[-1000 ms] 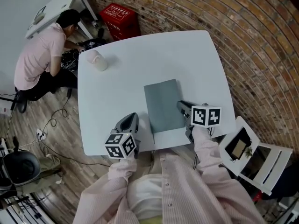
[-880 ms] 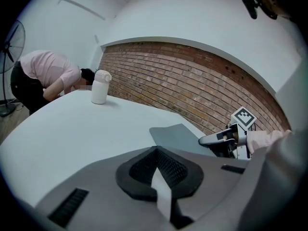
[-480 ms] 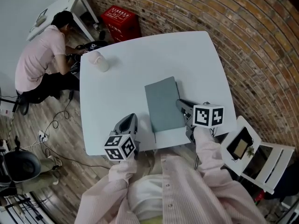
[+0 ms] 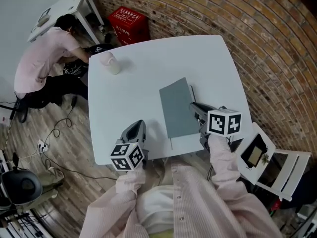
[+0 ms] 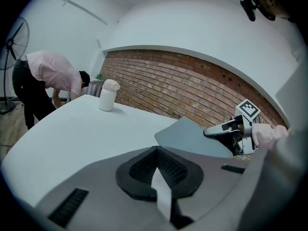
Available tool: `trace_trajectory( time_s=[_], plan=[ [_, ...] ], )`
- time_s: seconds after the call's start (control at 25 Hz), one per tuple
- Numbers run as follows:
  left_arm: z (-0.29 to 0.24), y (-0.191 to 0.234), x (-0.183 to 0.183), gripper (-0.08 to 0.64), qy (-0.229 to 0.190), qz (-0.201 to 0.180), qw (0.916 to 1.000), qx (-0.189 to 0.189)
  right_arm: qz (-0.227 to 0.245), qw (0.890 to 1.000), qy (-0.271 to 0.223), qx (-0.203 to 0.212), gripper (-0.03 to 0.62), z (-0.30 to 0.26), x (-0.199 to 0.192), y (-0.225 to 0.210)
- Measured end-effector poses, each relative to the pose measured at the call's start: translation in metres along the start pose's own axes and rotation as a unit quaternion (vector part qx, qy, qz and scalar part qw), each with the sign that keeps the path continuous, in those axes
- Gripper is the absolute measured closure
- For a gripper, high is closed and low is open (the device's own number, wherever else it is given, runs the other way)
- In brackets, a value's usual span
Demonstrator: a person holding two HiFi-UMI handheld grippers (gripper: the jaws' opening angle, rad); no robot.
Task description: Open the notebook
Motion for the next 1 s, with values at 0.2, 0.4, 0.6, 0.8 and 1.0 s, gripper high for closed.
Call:
trace_trajectory(
  time_s=[0.2,0.4,0.6,0.8,1.0],
  plan=[
    [0.015,0.017,0.009,0.568,-0.004,0.001,0.9999,-0.010,0.016,1.000,-0.004,-0.025,0.560,0.000,0.009,0.019],
    [0.034,0.035,0.026,0.568,-0.007,-0.032,0.9994,-0.015,0.031,0.998,-0.006,-0.062,0.560,-0.003,0.016,0.041],
    [0.045,0.049,0.029,0.568,-0.004,-0.024,0.9992,-0.032,0.045,0.995,-0.002,-0.091,0.560,-0.009,0.021,0.062],
    [0.052,0.056,0.034,0.568,-0.002,-0.025,0.9987,-0.044,0.059,0.993,0.003,-0.106,0.560,-0.014,0.023,0.079],
    [0.061,0.069,0.042,0.568,-0.007,-0.022,0.9987,-0.045,0.070,0.991,0.008,-0.116,0.560,-0.020,0.026,0.093]
  ],
)
Point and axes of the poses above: the fingertips, and each gripper's own axes: z backward along the fingers, y to its left, x out of its top, the point moved 3 cm from there along z, backward along the fingers, and after that the axes turned 10 degrees about z, right-handed, at the moved point
